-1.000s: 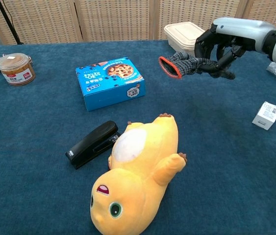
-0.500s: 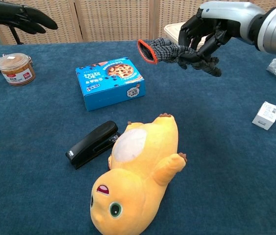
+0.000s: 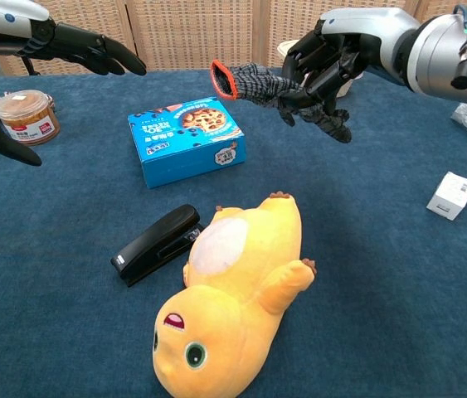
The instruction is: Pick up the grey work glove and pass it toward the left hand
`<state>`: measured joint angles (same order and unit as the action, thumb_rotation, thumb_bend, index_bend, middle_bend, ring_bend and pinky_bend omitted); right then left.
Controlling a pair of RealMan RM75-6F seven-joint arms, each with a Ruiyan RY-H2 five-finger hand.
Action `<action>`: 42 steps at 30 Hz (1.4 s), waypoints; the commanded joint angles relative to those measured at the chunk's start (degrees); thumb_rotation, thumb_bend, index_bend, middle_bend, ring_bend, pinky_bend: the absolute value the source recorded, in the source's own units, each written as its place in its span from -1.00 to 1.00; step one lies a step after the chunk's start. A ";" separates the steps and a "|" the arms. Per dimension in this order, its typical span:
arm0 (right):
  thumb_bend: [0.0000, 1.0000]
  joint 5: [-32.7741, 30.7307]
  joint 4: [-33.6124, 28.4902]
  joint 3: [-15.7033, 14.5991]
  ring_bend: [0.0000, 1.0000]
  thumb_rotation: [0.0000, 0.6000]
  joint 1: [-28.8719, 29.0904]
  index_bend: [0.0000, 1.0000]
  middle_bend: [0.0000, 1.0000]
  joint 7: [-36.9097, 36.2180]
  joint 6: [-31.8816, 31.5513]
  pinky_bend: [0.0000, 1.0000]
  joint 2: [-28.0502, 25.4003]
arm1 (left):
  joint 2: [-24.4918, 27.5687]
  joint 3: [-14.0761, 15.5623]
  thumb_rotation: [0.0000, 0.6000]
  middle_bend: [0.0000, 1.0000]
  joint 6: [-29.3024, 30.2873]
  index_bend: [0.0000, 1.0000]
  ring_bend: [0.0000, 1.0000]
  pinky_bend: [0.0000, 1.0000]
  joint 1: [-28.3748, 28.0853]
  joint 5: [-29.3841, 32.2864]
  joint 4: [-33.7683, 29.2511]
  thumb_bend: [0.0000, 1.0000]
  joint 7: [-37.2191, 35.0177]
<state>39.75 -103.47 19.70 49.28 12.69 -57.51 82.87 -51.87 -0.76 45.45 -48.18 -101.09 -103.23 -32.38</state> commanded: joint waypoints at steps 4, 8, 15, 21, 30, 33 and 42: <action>0.04 -2.06 -1.43 0.35 -0.11 1.00 0.66 0.13 0.04 0.51 -0.36 0.14 0.23 | -1.40 -0.81 1.00 -1.00 -1.68 -0.77 -1.00 -0.97 -1.12 3.00 -1.21 -0.74 4.38; 0.05 -4.29 -2.94 1.00 -0.11 1.00 0.84 0.12 0.04 -0.53 0.32 0.14 -0.01 | -2.75 -1.38 1.00 -1.00 -2.51 -0.77 -1.00 -0.97 -1.67 5.13 -1.39 -0.73 6.94; 0.08 -8.21 -4.89 2.30 -0.11 1.00 1.63 0.12 0.04 -2.78 2.64 0.14 -0.69 | -5.25 -2.03 1.00 -1.00 -2.93 -0.77 -1.00 -0.97 -2.41 7.35 -1.38 -0.73 9.46; 0.09 -8.25 -4.96 1.31 -0.11 1.00 2.40 0.12 0.04 -2.43 2.38 0.13 -0.19 | -6.18 -2.33 1.00 -1.00 -2.45 -0.77 -1.00 -0.97 -2.93 7.83 -1.69 -0.73 10.00; 0.09 -7.47 -3.94 0.08 -0.11 1.00 2.63 0.12 0.04 -2.33 1.65 0.13 0.36 | -5.00 -2.04 1.00 -1.00 -0.64 -0.77 -1.00 -0.97 -2.63 7.28 -2.79 -0.73 8.88; 0.09 -7.65 -3.54 0.08 -0.11 1.00 2.58 0.12 0.04 -2.79 1.71 0.13 0.51 | -4.48 -1.71 1.00 -1.00 -0.18 -0.77 -1.00 -0.97 -2.41 6.87 -2.95 -0.73 9.40; 0.10 -7.97 -4.24 0.34 -0.11 1.00 3.19 0.12 0.04 -3.26 2.17 0.13 0.77 | -6.14 -1.54 1.00 -1.00 -1.23 -0.77 -1.00 -0.97 -2.90 8.22 -2.21 -0.73 10.31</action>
<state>31.86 -107.63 19.97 52.41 9.48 -55.40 83.69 -57.97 -2.32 44.26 -51.05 -92.91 -105.47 -22.11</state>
